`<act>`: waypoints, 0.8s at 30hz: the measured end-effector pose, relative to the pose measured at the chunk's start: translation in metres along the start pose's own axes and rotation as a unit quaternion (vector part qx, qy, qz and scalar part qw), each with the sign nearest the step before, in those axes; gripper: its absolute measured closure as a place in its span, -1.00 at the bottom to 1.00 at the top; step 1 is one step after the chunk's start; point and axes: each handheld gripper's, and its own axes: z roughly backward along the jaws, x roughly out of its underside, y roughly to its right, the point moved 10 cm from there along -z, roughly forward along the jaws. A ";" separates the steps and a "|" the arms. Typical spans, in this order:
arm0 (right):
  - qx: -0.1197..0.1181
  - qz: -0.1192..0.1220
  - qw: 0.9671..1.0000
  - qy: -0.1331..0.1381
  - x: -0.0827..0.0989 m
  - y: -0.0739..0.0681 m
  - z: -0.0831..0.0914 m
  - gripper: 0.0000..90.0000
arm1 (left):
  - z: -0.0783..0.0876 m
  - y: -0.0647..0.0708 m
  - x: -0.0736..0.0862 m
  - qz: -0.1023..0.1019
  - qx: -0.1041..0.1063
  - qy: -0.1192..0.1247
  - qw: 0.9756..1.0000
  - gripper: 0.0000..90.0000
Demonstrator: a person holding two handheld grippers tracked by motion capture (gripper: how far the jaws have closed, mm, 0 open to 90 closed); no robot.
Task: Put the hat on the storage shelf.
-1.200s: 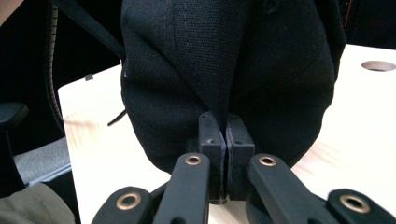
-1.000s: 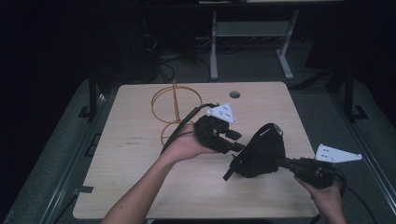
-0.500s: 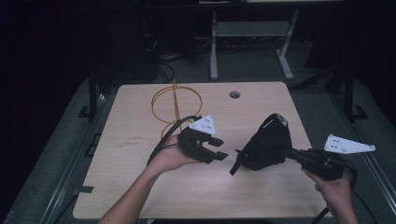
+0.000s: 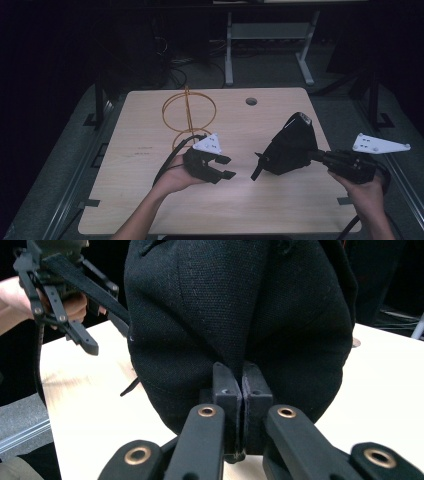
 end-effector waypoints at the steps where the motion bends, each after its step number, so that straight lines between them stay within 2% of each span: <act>1: 0.001 0.001 1.000 0.000 -0.002 0.001 0.000 0.96 | 0.000 0.000 0.002 0.001 -0.001 0.000 1.000 0.08; 8: 0.005 0.004 1.000 -0.005 -0.013 0.002 0.002 0.96 | -0.002 0.003 0.020 -0.001 -0.008 0.002 1.000 -0.02; 14: 0.004 0.011 1.000 -0.012 -0.023 0.001 -0.001 0.96 | -0.003 0.003 0.032 0.010 -0.015 0.003 1.000 -0.12; 19: 0.003 0.018 1.000 -0.016 -0.034 0.000 -0.006 0.96 | -0.003 0.002 0.040 0.005 -0.024 -0.001 1.000 -0.18; 21: 0.003 0.020 1.000 -0.016 -0.038 -0.001 -0.008 0.96 | -0.002 0.000 0.042 -0.002 -0.034 -0.005 0.999 -0.22; 24: 0.003 0.023 1.000 -0.017 -0.045 -0.004 -0.011 0.96 | -0.002 0.001 0.045 0.003 -0.039 -0.002 0.999 -0.30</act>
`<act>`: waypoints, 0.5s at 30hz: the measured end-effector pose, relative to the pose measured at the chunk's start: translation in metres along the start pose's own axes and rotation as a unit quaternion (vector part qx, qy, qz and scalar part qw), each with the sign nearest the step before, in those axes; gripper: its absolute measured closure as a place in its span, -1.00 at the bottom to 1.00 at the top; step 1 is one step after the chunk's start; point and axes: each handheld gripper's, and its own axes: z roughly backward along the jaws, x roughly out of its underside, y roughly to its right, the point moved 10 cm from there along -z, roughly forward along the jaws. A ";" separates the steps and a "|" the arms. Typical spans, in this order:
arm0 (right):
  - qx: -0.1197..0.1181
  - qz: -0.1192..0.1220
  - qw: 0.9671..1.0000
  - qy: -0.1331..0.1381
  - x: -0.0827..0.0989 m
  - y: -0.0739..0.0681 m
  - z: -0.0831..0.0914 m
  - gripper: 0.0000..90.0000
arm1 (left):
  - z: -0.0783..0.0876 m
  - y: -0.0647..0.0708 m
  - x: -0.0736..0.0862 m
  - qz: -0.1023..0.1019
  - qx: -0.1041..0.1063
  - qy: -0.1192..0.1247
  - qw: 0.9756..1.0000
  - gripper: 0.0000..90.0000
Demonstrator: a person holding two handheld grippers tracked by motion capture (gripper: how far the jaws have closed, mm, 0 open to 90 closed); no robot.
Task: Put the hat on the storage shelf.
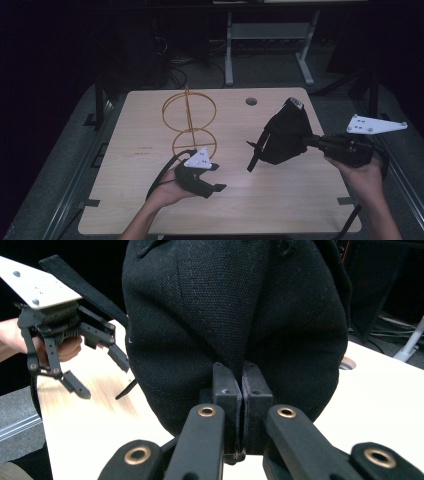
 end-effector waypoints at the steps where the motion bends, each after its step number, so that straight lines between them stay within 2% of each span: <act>1: -0.002 0.000 1.000 0.001 -0.003 -0.001 -0.001 0.96 | 0.001 -0.001 0.002 -0.002 -0.001 -0.004 1.000 -0.31; 7: -0.007 0.011 1.000 0.008 -0.021 -0.004 -0.008 0.96 | 0.002 -0.002 0.012 0.008 -0.010 -0.004 1.000 -0.38; 15: -0.019 0.021 1.000 0.013 -0.043 -0.009 -0.018 0.96 | 0.000 -0.005 0.013 0.001 -0.017 -0.012 1.000 -0.41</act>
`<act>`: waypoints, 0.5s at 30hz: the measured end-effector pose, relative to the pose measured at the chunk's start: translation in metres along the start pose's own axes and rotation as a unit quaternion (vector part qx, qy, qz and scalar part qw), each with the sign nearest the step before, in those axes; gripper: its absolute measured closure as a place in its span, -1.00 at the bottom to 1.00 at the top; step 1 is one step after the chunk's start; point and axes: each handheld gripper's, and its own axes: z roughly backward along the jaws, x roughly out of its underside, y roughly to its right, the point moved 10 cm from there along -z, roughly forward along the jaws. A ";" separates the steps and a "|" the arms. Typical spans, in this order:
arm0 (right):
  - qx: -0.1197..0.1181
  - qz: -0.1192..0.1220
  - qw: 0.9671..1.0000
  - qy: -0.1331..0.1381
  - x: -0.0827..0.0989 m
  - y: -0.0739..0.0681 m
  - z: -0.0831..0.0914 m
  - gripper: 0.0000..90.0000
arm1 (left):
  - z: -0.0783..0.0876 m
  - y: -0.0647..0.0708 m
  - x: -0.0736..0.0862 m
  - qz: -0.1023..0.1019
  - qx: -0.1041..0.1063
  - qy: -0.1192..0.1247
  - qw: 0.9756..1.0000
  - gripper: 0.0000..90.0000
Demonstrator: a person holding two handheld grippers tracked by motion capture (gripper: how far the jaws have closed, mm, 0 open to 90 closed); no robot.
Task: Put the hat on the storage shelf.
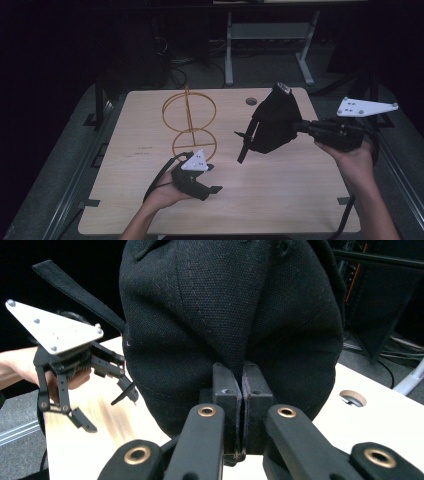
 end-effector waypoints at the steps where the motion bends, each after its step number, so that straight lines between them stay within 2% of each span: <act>1: -0.001 0.002 1.000 0.000 -0.002 0.000 -0.001 0.96 | -0.001 0.000 0.001 0.002 -0.001 -0.003 1.000 -0.41; 4: -0.001 0.005 1.000 -0.004 -0.008 0.000 -0.007 0.96 | -0.002 -0.001 0.003 0.005 -0.002 -0.006 1.000 -0.43; 9: -0.003 0.009 1.000 -0.004 -0.021 0.000 -0.013 0.96 | -0.003 -0.002 0.004 -0.003 -0.003 -0.009 1.000 -0.46; 15: -0.008 0.017 1.000 -0.009 -0.033 -0.002 -0.023 0.96 | -0.002 -0.002 0.004 0.003 -0.003 -0.008 1.000 -0.46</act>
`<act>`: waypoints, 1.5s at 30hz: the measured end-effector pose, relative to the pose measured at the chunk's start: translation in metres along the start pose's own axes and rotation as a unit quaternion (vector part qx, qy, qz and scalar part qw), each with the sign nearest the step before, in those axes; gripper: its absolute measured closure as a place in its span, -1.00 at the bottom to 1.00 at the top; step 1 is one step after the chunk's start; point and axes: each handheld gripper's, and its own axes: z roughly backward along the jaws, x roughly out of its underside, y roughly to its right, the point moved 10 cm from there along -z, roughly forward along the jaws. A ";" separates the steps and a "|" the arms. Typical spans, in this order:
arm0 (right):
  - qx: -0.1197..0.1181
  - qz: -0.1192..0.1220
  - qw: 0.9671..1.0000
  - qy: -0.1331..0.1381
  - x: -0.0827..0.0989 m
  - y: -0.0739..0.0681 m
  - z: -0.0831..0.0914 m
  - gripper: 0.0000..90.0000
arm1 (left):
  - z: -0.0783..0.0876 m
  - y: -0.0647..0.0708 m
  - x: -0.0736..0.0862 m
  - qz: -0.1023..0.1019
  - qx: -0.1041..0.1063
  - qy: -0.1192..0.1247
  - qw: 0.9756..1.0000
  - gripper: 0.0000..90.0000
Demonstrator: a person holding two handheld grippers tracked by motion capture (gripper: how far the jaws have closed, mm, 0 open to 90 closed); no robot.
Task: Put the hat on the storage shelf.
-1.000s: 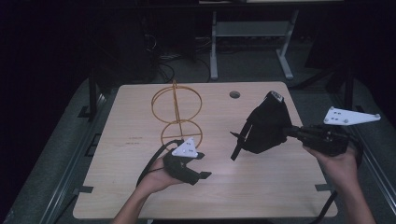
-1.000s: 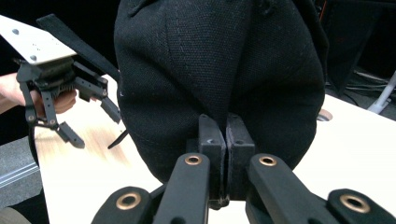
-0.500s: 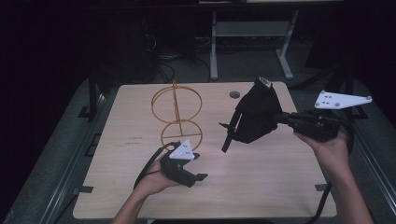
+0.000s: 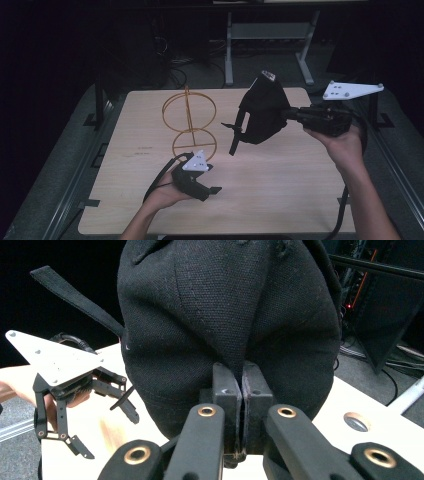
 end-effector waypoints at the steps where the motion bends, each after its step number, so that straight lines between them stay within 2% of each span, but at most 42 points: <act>1: -0.001 0.002 1.000 0.000 -0.002 0.000 -0.002 0.96 | 0.001 -0.001 -0.001 0.001 -0.001 0.003 1.000 -0.46; 7: -0.015 0.010 1.000 0.004 -0.023 -0.006 -0.016 0.96 | 0.002 -0.005 -0.001 0.008 -0.004 0.012 1.000 -0.46; 21: -0.035 0.034 0.999 -0.007 -0.065 -0.020 -0.057 0.96 | 0.007 -0.008 0.000 0.020 -0.005 0.017 1.000 -0.46; 26: -0.037 0.047 0.998 -0.016 -0.079 -0.025 -0.071 0.96 | 0.010 -0.009 0.000 0.026 -0.006 0.022 0.999 -0.46; 36: -0.040 0.053 0.997 -0.041 -0.091 -0.023 -0.098 0.96 | 0.010 -0.011 0.001 0.018 -0.006 0.019 1.000 -0.46; 42: -0.048 0.058 0.996 -0.055 -0.106 -0.026 -0.121 0.96 | 0.010 -0.010 -0.001 0.022 -0.003 0.026 0.999 -0.46; 45: -0.053 0.064 0.995 -0.062 -0.114 -0.030 -0.134 0.96 | 0.009 -0.010 0.000 0.019 -0.002 0.022 1.000 -0.46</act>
